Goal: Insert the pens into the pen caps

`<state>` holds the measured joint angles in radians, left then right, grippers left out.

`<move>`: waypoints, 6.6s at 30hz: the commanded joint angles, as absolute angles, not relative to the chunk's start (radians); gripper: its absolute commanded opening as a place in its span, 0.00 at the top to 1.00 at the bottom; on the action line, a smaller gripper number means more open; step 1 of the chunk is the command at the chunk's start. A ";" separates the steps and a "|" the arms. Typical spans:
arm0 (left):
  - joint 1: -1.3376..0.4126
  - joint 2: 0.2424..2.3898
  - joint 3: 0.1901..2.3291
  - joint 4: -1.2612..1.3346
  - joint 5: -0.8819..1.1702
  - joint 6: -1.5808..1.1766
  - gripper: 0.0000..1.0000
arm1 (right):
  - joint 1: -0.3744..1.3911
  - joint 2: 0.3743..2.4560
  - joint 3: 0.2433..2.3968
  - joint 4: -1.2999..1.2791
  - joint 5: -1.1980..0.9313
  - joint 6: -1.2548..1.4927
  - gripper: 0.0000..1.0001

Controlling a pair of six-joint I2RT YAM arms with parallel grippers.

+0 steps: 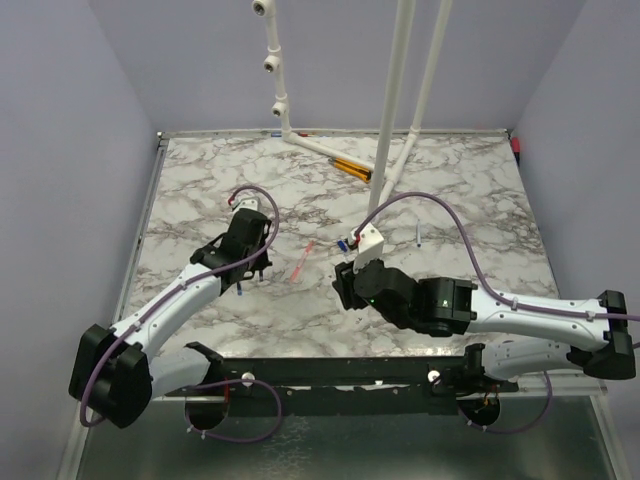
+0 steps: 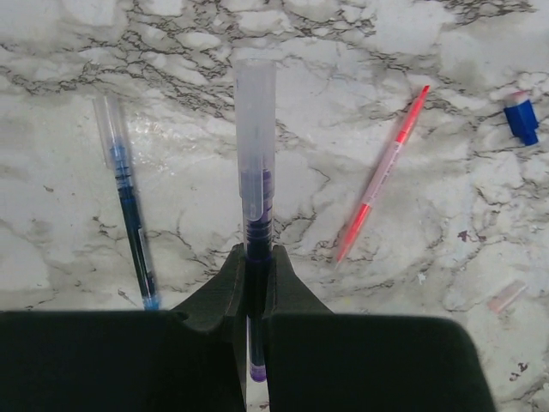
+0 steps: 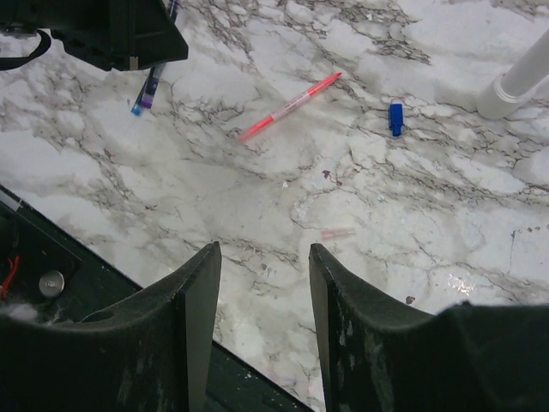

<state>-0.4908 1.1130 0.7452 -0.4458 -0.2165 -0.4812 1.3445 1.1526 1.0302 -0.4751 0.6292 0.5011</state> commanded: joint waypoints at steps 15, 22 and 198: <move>-0.488 1.296 0.683 -0.430 -0.394 -0.640 1.00 | 1.347 1.231 0.980 -0.403 0.516 0.503 0.50; -0.488 1.333 0.645 -0.401 -0.445 -0.663 0.97 | 1.347 1.219 0.959 -0.392 0.500 0.503 0.50; -0.711 0.724 0.653 -0.003 0.539 -0.453 0.69 | 0.992 1.073 0.963 0.073 -0.061 0.677 0.99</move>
